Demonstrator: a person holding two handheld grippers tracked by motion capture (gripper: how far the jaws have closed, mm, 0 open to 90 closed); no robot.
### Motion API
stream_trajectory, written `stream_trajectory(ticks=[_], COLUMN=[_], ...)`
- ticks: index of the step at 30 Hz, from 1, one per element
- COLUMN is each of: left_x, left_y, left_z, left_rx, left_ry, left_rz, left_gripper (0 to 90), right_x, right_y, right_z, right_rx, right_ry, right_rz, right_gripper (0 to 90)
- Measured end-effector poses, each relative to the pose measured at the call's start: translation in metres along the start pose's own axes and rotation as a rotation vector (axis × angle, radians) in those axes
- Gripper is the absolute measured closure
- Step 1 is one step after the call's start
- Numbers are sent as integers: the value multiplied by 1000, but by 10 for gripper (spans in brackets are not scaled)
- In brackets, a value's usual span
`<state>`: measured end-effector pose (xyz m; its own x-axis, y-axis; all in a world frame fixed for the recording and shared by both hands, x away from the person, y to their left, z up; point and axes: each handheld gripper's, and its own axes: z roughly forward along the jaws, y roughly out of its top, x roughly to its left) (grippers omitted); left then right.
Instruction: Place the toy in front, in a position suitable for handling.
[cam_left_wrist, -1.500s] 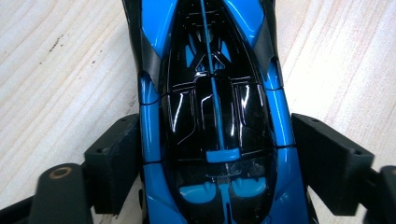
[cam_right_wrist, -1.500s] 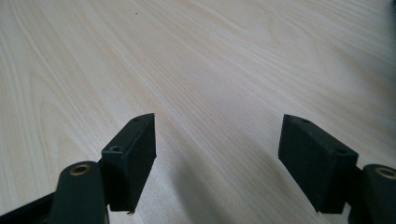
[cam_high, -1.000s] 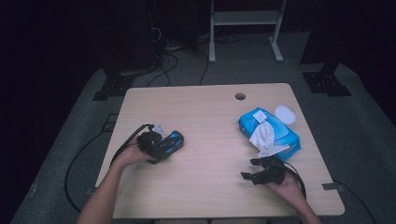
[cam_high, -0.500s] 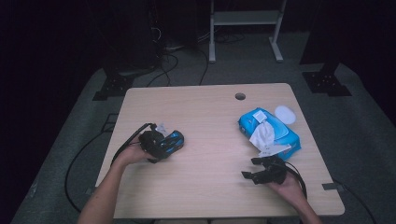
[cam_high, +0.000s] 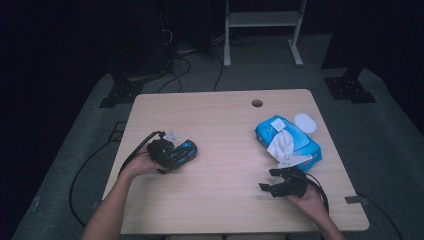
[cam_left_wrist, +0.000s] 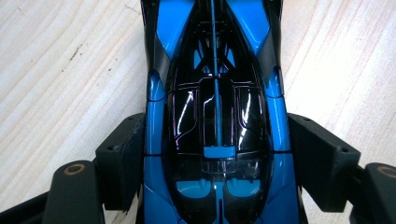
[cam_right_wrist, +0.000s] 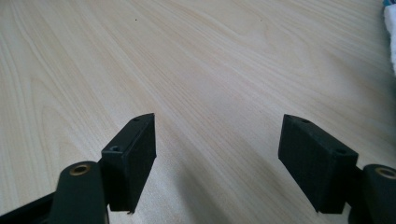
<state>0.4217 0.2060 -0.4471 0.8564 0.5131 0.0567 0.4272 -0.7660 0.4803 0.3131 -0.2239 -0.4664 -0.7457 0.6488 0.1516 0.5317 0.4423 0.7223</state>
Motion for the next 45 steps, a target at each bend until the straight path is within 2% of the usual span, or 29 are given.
stream_trajectory(ticks=[2,7,8,9,13,16,19,20,25,29,36,40,42,45], left_x=[1,0,0,0,-2,0,-1,0,1,-1,-2,0,0,0], left_y=[-1,-2,-1,-1,3,3,4,6,7,9,9,9,10,12], left_z=[0,2,2,2,4,4,5,8,9,10,11,7,2,-2], left_rx=[-5,0,-4,-4,32,40,46,65,66,45,33,17,-15,-20], left_ry=[-10,16,23,23,34,24,25,19,12,30,26,23,28,27], left_rz=[-12,-11,-30,-30,-55,-88,-90,-116,-113,-130,-123,-126,-130,-124], left_gripper=[254,257,266,267,267,265,261,239,254,259,261,261,262,261], right_x=[0,0,0,0,1,2,3,2,3,1,0,-1,0,-1], right_y=[0,0,0,0,0,1,1,1,1,1,0,-1,-1,0], right_z=[0,0,0,0,-1,-3,-4,-5,-4,-3,-5,-5,-5,-6], right_rx=[0,-2,-3,-3,-5,-12,-19,-18,-15,-13,-24,-23,-25,-26], right_ry=[1,-1,-2,-2,-6,-7,-11,-12,-12,-13,-16,-16,-17,-17], right_rz=[1,0,-1,-1,-1,-4,-7,-2,-8,-3,3,5,2,3], right_gripper=[268,268,268,268,268,267,268,268,268,268,268,268,268,268])
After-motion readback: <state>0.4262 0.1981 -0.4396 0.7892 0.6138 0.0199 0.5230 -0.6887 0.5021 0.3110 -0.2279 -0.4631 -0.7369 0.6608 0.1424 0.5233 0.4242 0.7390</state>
